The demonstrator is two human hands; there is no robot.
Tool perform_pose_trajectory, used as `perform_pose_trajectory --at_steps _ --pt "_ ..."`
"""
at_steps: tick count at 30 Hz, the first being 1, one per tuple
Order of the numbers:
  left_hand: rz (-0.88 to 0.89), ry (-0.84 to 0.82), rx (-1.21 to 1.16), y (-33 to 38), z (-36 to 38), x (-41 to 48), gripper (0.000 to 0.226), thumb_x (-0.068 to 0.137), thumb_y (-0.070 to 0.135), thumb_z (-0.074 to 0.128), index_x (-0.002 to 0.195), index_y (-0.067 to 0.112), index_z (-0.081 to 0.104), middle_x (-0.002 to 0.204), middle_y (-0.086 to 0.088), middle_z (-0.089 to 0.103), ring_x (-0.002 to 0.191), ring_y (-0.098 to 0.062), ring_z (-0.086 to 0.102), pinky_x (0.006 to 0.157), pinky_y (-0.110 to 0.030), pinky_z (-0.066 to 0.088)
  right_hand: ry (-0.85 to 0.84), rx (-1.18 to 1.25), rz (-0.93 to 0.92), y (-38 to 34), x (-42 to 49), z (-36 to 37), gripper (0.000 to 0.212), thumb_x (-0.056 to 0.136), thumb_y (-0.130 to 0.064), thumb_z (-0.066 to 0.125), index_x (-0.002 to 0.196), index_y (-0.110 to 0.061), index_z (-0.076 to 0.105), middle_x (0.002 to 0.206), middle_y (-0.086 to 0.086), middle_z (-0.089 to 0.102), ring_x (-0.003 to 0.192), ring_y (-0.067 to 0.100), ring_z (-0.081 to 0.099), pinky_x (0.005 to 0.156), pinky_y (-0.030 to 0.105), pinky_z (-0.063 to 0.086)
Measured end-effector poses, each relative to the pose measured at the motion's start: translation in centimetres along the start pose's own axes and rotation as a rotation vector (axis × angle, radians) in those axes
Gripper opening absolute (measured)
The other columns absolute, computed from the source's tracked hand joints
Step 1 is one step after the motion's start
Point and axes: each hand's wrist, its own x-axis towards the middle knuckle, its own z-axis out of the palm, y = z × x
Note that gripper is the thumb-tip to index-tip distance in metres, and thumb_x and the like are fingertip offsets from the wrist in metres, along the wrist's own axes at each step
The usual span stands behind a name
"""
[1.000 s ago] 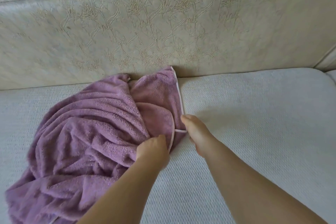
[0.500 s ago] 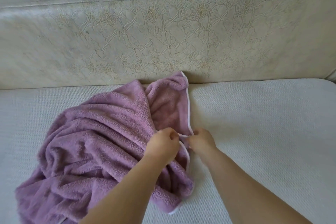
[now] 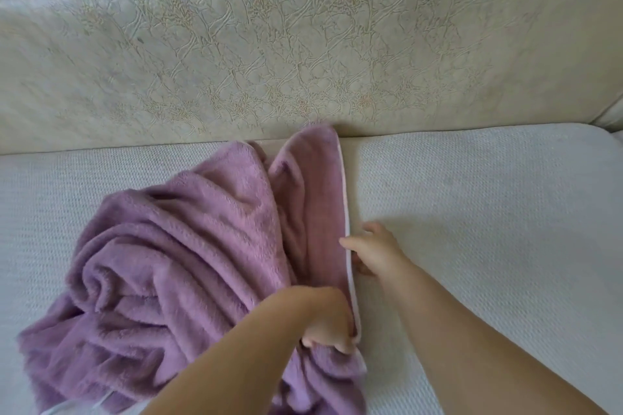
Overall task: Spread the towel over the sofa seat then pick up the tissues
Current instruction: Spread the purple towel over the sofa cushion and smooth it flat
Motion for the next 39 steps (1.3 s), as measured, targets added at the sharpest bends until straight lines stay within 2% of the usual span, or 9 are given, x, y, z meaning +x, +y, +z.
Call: perform_pose_trajectory --at_steps 3,8,12,17,22,28,30,34,39 --pt "-0.038 -0.132 -0.494 0.7 0.6 -0.1 0.03 0.095 0.02 0.052 0.121 0.006 0.059 0.108 -0.009 0.065 0.092 -0.028 0.067 0.045 -0.018 0.049 0.015 -0.127 0.026 0.7 -0.5 -0.4 0.011 0.07 -0.005 0.058 0.066 -0.014 0.057 0.065 0.013 0.055 0.061 0.024 0.054 0.061 0.033 0.043" --pt "-0.206 0.785 -0.435 -1.2 -1.9 1.4 0.03 0.092 0.02 0.046 0.117 0.016 0.061 0.118 -0.012 0.063 0.111 -0.031 0.057 0.091 -0.032 0.044 0.063 -0.214 0.106 1.8 -1.4 -3.3 0.011 0.074 -0.011 0.052 0.066 -0.008 0.059 0.048 0.005 0.056 0.048 0.021 0.053 0.049 0.025 0.041" --pt "-0.564 0.514 -0.016 -3.5 -0.9 -0.3 0.046 0.092 0.023 0.04 0.136 0.012 0.038 0.142 -0.011 0.04 0.13 -0.029 0.043 0.104 -0.037 0.034 0.005 -0.605 0.204 2.8 -3.3 -6.1 0.011 0.074 -0.013 0.049 0.065 -0.01 0.053 0.049 0.003 0.052 0.046 0.019 0.051 0.05 0.022 0.037" --pt "-0.741 0.276 0.378 -4.7 -0.9 -3.5 0.044 0.091 0.03 0.05 0.133 0.015 0.051 0.139 -0.005 0.05 0.126 -0.026 0.048 0.093 -0.037 0.045 0.029 -0.775 0.101 3.5 -3.4 -6.4 0.018 0.078 -0.022 0.052 0.061 -0.018 0.049 0.061 -0.002 0.053 0.06 0.018 0.054 0.054 0.023 0.037" --pt "-0.403 0.634 0.193 -3.7 -1.8 -0.8 0.03 0.088 0.038 0.049 0.109 0.019 0.06 0.118 -0.002 0.062 0.11 -0.024 0.058 0.088 -0.035 0.045 0.05 -0.373 -0.081 2.8 -2.3 -4.3 0.008 0.083 -0.021 0.056 0.077 -0.024 0.051 0.071 -0.005 0.054 0.065 0.014 0.054 0.055 0.026 0.036" --pt "-0.324 -0.026 0.355 -3.7 -0.3 0.9 0.038 0.074 0.047 0.068 0.062 0.015 0.052 0.065 0.002 0.051 0.086 -0.026 0.061 0.081 -0.034 0.052 0.135 -0.336 -0.143 2.9 -2.0 -4.1 0.02 0.085 -0.009 0.05 0.102 -0.017 0.057 0.082 -0.002 0.057 0.074 0.018 0.056 0.054 0.026 0.038" --pt "-0.228 0.086 0.16 -3.9 -0.7 0.4 0.023 0.082 0.037 0.063 0.072 0.017 0.061 0.071 0.002 0.053 0.08 -0.019 0.055 0.079 -0.028 0.049 0.2 -0.168 -0.181 2.3 -1.8 -4.3 0.018 0.085 -0.009 0.052 0.101 -0.014 0.058 0.091 0.003 0.063 0.083 0.024 0.061 0.066 0.032 0.048" --pt "0.185 0.358 -0.805 -1.9 -3.7 -1.6 0.005 0.084 0.01 0.064 0.081 0.01 0.059 0.076 -0.007 0.05 0.074 -0.017 0.043 0.066 -0.027 0.035 0.3 -0.073 -0.28 0.6 -2.4 -3.9 0.045 0.088 -0.022 0.059 0.131 -0.019 0.045 0.126 -0.001 0.052 0.11 0.017 0.053 0.094 0.032 0.043" --pt "0.128 0.931 -0.82 -0.1 -8.1 -2.8 0.008 0.084 0.018 0.063 0.079 0.024 0.065 0.082 -0.008 0.065 0.078 -0.021 0.058 0.078 -0.037 0.05 -0.277 0.23 -0.122 -0.3 -4.6 -3.2 0.057 0.069 -0.06 0.067 0.104 -0.015 0.071 0.106 0.002 0.072 0.104 0.018 0.066 0.097 0.035 0.047"
